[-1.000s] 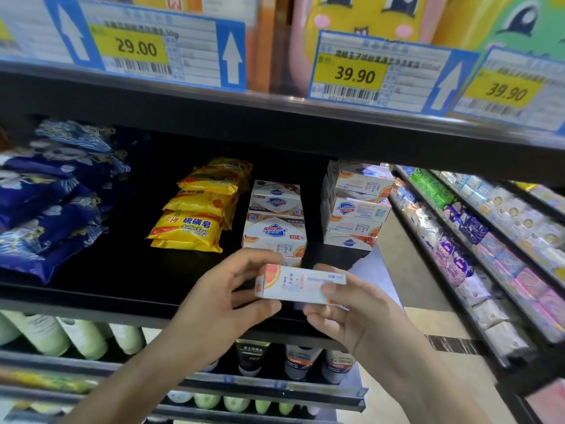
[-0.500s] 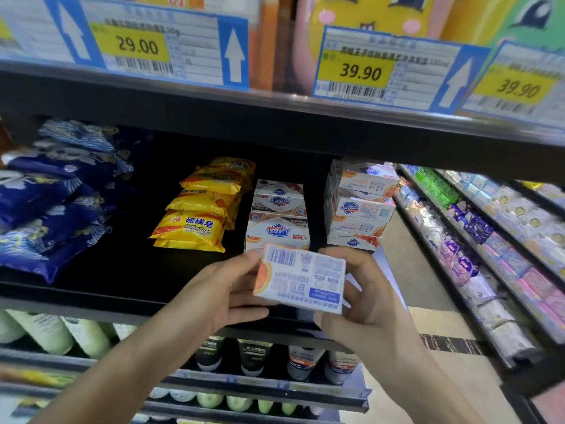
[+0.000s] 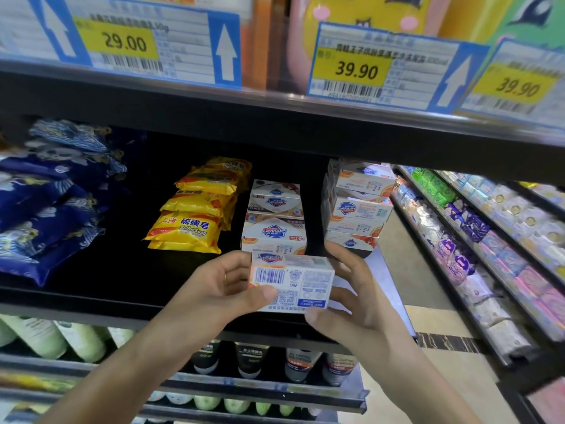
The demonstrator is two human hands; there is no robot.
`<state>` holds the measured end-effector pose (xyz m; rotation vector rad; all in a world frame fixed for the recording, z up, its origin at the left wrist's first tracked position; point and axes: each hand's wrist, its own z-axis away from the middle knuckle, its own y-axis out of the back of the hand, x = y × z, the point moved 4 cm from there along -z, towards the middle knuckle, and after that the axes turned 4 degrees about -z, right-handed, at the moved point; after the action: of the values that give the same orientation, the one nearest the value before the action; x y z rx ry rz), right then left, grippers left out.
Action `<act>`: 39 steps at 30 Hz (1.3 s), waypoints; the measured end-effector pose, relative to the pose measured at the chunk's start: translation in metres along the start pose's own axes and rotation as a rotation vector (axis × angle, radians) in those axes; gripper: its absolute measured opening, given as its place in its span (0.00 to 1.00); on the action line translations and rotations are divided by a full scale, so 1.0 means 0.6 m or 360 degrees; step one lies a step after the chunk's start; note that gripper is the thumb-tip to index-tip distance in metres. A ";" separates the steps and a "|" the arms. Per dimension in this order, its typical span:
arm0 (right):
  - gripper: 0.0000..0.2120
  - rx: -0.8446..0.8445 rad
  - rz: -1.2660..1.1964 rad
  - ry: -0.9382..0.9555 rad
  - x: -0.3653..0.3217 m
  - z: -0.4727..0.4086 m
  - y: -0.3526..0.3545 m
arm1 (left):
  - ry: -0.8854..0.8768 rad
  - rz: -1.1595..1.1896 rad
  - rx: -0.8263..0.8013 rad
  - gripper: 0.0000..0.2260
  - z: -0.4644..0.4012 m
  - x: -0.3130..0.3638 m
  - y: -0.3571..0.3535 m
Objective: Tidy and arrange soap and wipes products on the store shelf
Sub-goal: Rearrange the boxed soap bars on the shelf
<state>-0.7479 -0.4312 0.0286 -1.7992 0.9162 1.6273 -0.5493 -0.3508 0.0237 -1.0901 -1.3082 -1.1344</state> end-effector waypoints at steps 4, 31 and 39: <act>0.30 0.0076 -0.0064 -0.0199 -0.010 -0.003 0.001 | -0.0111 -0.0084 0.0036 0.16 -0.001 0.004 0.000; 0.24 -0.0292 -0.0811 -0.0225 -0.004 -0.020 -0.007 | -0.0165 -0.0681 0.0134 0.33 0.005 0.015 0.013; 0.31 -0.0036 -0.0537 -0.0081 -0.001 -0.030 0.023 | -0.0298 -0.0877 0.0192 0.31 -0.014 0.054 0.028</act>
<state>-0.7474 -0.4535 0.0318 -1.8042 0.5377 1.4643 -0.5331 -0.3568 0.0567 -0.7773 -1.8726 -1.3482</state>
